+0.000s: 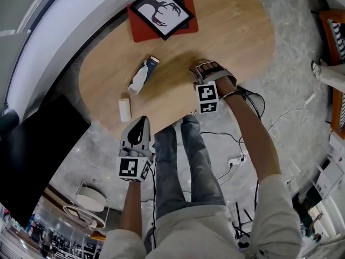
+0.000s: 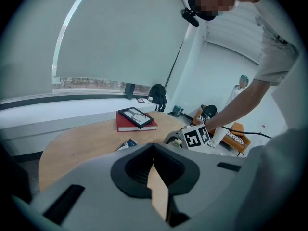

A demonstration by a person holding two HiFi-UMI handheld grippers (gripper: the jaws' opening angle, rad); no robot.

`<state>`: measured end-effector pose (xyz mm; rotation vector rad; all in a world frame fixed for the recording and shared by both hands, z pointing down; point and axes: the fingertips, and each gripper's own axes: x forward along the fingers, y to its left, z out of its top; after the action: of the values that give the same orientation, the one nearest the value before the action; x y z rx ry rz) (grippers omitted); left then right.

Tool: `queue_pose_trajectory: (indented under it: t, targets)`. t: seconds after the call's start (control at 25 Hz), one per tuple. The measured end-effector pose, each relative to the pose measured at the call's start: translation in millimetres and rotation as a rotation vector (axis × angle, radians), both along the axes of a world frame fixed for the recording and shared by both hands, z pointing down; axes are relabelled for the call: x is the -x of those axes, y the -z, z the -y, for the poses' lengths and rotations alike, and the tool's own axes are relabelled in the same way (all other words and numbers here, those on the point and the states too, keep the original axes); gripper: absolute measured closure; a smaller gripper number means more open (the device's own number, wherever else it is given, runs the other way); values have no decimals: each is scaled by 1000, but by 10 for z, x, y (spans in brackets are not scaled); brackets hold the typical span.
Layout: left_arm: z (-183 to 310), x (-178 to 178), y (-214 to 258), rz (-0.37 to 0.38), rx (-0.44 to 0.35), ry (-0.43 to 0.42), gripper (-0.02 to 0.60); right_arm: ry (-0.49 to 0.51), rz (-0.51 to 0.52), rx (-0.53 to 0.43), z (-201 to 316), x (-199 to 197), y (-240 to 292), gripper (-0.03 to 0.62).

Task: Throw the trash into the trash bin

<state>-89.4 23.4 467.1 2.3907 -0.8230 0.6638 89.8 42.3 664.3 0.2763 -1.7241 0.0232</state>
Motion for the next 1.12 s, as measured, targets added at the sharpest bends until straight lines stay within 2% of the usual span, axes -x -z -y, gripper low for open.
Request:
queue_pose_trajectory:
  t: [0.28, 0.36, 0.52, 0.68, 0.84, 0.96, 1.12]
  targets:
    - [-4, -92, 33, -8, -5, -19, 563, -309, 161, -127, 88, 58, 313, 292]
    - [-4, -143, 59, -13, -9, -26, 563, -457, 234, -153, 104, 49, 438, 292]
    - [-17, -255, 101, -21, -20, -46, 563, -819, 413, -176, 119, -61, 683, 292]
    - [-67, -370, 132, -27, -26, -70, 563, -1149, 581, -202, 84, -286, 882, 292]
    - [-149, -519, 171, -30, -31, -101, 563, -1408, 708, -271, -46, -633, 1061, 292]
    - [-211, -654, 184, -34, -34, -128, 562, -1569, 795, -334, -265, -900, 1196, 292]
    - [-295, -898, 201, -40, -37, -174, 562, -1710, 795, -415, -761, -1284, 1274, 292]
